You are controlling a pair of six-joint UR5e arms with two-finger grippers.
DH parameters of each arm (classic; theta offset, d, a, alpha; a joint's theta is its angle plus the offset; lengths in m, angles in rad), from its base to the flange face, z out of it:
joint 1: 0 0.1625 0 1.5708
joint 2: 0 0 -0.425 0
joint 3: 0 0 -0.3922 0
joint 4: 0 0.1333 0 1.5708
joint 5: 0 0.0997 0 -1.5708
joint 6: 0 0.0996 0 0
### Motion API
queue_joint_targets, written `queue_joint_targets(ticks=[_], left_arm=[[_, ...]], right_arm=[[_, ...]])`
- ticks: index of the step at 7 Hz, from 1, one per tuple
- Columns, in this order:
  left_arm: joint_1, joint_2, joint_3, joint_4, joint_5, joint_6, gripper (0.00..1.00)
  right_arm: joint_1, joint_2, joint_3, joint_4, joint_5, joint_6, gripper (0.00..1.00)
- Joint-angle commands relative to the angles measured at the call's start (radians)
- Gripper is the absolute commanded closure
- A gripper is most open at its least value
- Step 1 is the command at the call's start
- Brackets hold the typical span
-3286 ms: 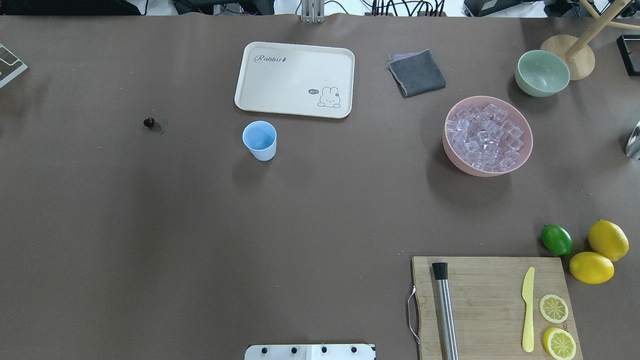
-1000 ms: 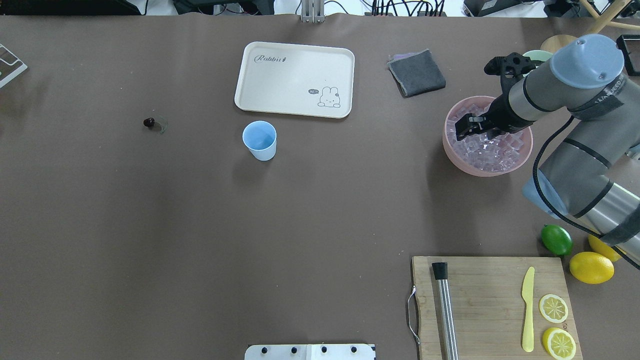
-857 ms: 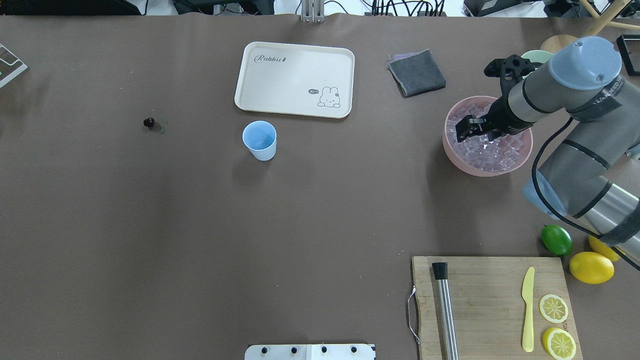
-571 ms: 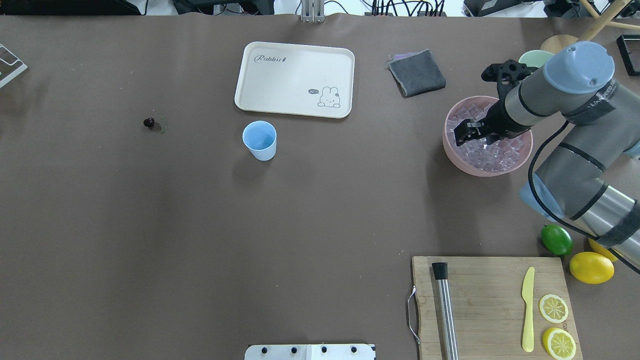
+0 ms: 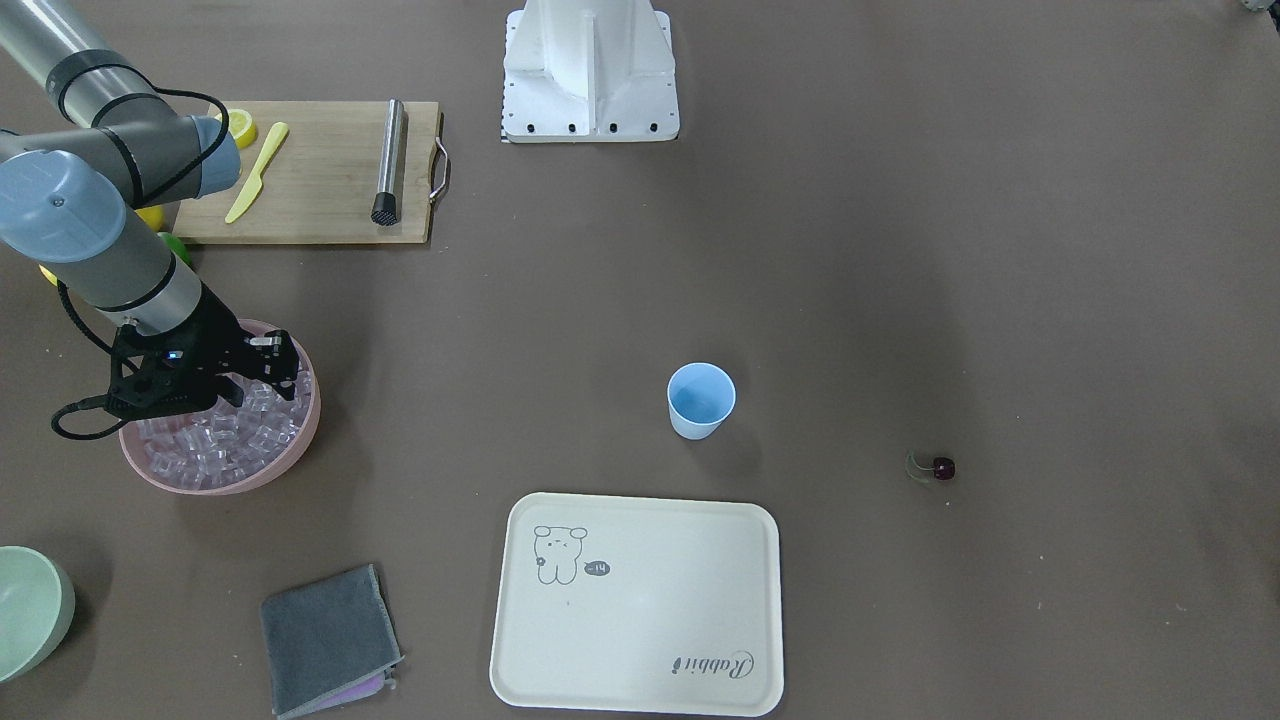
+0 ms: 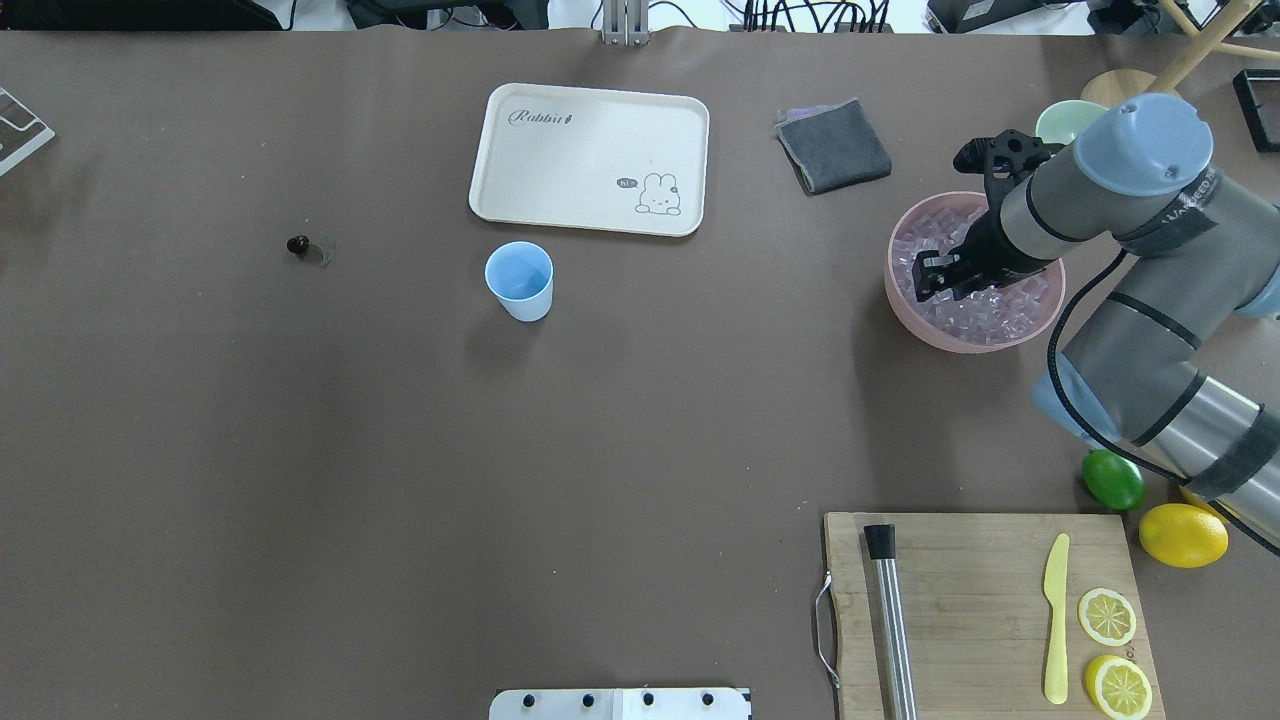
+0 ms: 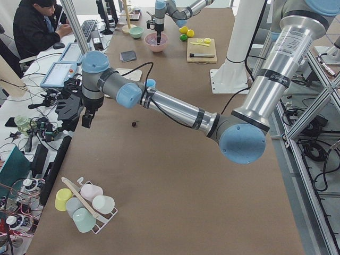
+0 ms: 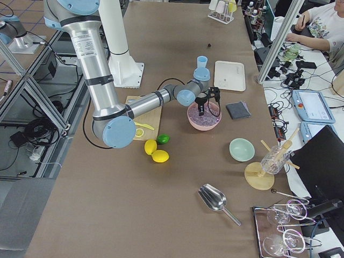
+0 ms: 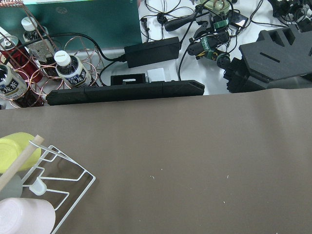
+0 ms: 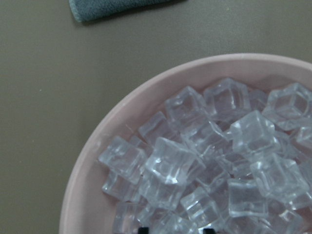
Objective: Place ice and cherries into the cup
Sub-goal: 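Lower the right gripper into the bowl and grasp an ice cube, then carry the ice cube with the right gripper over the light-blue cup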
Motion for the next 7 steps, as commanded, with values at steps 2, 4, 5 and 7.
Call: queue_joint_targets(ticks=[2,4,5,7], left_arm=[[0.001,0.002,0.000,-0.001,0.000,0.000,0.02],[0.003,-0.001,0.000,0.001,0.000,-0.005,0.02],[0.005,0.000,-0.002,0.001,-0.002,-0.006,0.02],[0.014,-0.001,-0.009,-0.001,-0.013,-0.008,0.02]], right_arm=[[0.031,-0.002,0.006,0.000,-0.002,-0.014,1.00],[0.092,-0.002,0.041,-0.003,-0.004,-0.014,1.00],[0.127,-0.001,0.075,-0.001,-0.003,-0.014,1.00],[0.123,0.143,0.074,-0.012,-0.057,0.002,1.00]])
